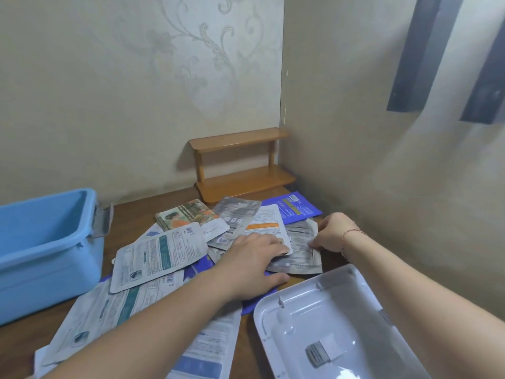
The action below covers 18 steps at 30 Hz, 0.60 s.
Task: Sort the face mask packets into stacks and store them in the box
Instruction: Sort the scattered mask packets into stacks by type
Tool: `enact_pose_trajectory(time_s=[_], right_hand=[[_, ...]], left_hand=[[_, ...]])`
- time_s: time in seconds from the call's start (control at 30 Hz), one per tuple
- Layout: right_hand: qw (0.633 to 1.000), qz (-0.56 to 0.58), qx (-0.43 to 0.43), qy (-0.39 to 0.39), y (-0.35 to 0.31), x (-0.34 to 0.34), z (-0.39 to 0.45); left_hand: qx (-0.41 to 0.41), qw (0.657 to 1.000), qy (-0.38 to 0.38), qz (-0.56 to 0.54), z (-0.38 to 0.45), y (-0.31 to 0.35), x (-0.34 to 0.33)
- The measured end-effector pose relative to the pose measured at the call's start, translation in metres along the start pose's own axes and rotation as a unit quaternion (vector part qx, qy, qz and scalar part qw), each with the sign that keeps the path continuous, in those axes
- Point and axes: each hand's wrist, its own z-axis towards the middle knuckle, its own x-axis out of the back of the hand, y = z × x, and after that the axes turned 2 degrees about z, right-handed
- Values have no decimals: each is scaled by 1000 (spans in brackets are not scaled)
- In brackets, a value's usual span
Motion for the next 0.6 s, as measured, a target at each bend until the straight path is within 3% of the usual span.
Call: enact_pose_trajectory(time_s=[0.07,0.27,0.47,0.53,0.6], right_hand=[[1000,26,3,2,4,4,-1],[966,257,19,-5,17,32,-25],[955,286,77,11,18,29,-32],[945,315,80,23,21,26,-28],[931,352,78,60,27,26,-17]], left_hand=[[-11,1000,-3,21,4,2,2],[-54,995,40,74,26,22,2],[-53,989,77,117,46,37,1],[-39,992,79,87,44,34,2],[-13,990,138,-11,39,31,3]])
